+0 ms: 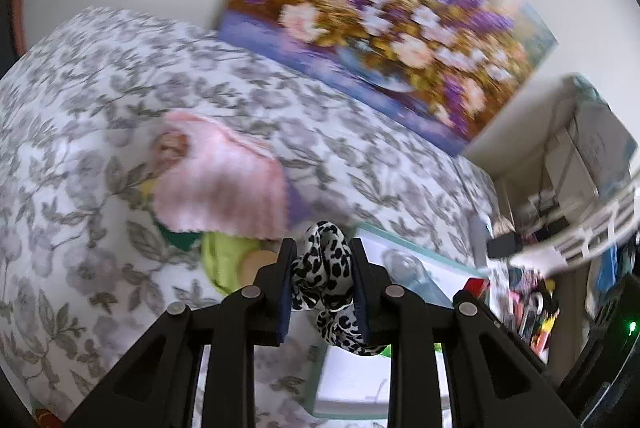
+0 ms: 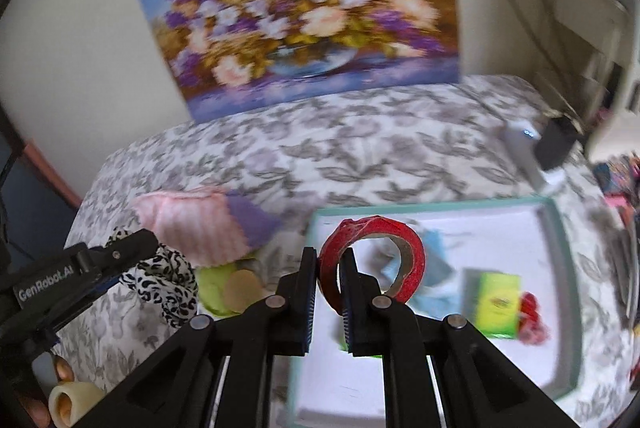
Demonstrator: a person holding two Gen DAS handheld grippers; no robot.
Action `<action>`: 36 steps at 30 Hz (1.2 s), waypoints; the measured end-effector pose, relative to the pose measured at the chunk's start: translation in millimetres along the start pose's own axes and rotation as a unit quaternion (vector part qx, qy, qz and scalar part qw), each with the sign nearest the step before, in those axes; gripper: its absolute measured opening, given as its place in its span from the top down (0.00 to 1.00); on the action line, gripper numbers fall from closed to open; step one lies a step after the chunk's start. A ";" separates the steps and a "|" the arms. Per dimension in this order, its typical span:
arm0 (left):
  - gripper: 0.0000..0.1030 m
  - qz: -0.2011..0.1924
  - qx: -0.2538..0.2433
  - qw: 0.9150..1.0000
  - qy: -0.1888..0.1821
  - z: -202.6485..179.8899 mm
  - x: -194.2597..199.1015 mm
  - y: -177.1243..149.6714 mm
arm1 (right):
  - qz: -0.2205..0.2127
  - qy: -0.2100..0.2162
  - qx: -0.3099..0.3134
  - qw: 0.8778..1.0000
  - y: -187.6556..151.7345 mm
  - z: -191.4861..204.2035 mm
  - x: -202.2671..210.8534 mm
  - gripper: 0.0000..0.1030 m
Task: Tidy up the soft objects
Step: 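Carry the scrunchie and tape roll into the white tray and open both tools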
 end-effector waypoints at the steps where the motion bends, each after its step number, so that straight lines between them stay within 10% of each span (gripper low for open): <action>1: 0.74 0.000 -0.011 1.000 -0.001 -7.1 -1.0 -1.6 | -0.001 -0.004 -0.007 1.000 0.0 -7.8 2.1 0.88; 8: 0.74 0.051 -0.049 0.996 -0.049 -38.8 -34.5 -21.2 | 0.001 -0.081 -0.055 0.995 2.3 -79.4 5.7 0.88; 20: 0.74 0.102 -0.075 0.992 -0.021 -48.4 -88.1 -40.8 | 0.050 -0.112 -0.112 0.986 -5.4 -140.2 -26.4 0.88; 36: 0.66 0.069 -0.106 0.992 -0.014 -64.6 -137.6 -23.7 | 0.064 -0.128 -0.129 0.981 -5.1 -167.3 -56.1 0.88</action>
Point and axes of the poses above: each gripper's, at about its wrist camera, not at the fingertips, and x roughly against the way its jaws point, z to its left, y to its top, the point moved 4 cm from there along -x, roughly the way its jaws point, and after that the axes turned 4 degrees about -y, right-handed, at the moved point
